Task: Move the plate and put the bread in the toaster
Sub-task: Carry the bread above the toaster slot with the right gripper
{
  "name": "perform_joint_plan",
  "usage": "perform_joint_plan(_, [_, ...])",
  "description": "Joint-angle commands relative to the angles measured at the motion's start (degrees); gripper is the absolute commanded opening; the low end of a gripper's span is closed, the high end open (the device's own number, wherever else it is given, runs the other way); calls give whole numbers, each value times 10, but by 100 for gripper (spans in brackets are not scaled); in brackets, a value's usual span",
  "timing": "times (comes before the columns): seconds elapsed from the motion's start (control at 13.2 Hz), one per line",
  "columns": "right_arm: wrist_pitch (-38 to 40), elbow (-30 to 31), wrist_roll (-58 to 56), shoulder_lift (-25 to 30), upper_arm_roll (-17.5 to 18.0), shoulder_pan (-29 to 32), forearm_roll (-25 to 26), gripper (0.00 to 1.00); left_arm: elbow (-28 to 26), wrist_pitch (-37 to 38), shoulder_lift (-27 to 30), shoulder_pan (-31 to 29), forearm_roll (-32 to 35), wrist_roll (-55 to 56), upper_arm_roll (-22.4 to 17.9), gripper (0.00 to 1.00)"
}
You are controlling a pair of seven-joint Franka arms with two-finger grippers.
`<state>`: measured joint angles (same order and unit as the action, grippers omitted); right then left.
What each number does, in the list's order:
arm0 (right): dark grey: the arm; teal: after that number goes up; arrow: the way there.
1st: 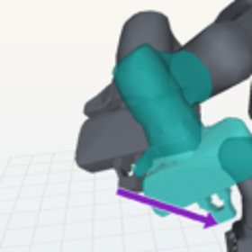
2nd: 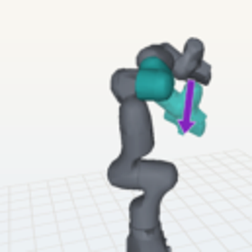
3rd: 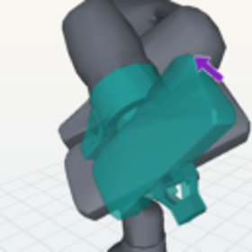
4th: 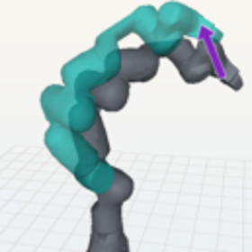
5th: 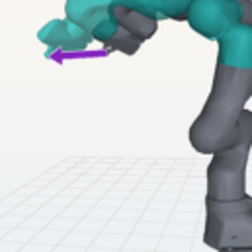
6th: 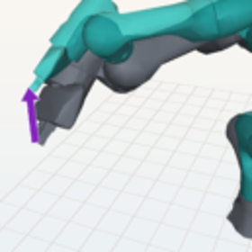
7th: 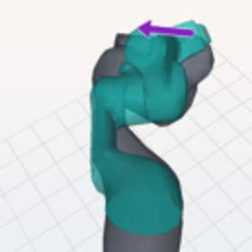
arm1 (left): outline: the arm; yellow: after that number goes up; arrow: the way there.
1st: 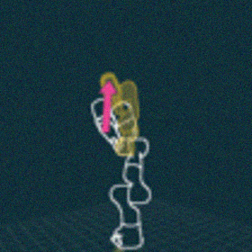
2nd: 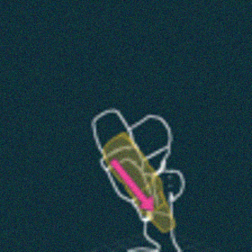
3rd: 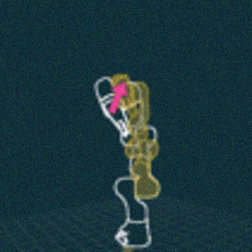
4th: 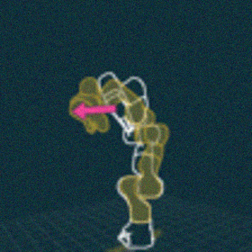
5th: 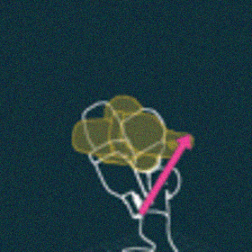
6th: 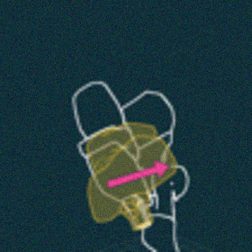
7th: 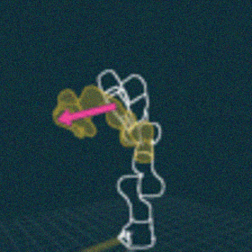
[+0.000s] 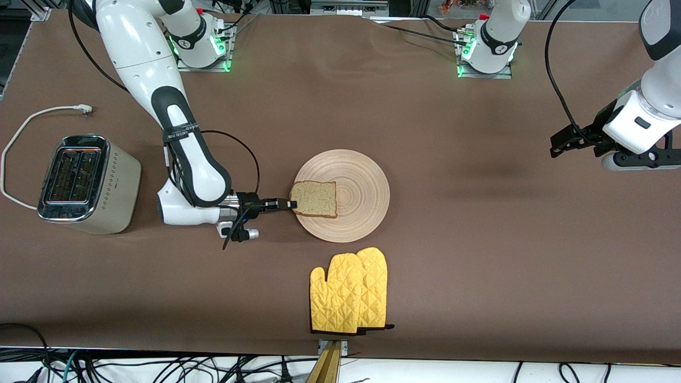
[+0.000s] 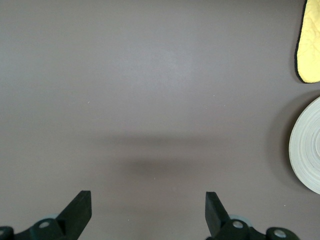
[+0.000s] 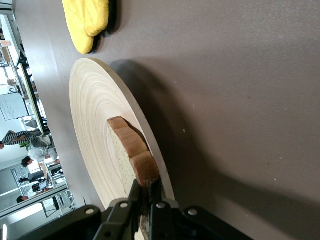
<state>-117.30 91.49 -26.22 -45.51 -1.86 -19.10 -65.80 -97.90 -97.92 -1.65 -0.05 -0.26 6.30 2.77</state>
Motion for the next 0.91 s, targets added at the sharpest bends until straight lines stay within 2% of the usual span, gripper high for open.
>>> perform_joint_plan(0.0, [8, 12, -11, 22, -2, 0, 15, 0, 3, 8, 3, 0, 11, -12, 0, 100])
perform_joint_plan(0.23, [7, 9, -1, 47, -2, -1, 79, 0, 3, 8, 3, 0, 12, -11, 0, 100])
perform_joint_plan(0.53, [9, 5, 9, 82, -13, 2, 125, 0, 3, 8, 2, 0, 12, -11, 0, 100])
perform_joint_plan(0.68, [50, -11, 38, 105, -31, 5, 192, 0, 3, 8, 2, 0, 12, -11, 0, 100])
perform_joint_plan(0.83, [133, -57, 94, 119, -67, 5, 263, 0, 3, 8, 2, 0, 12, -11, 0, 100])
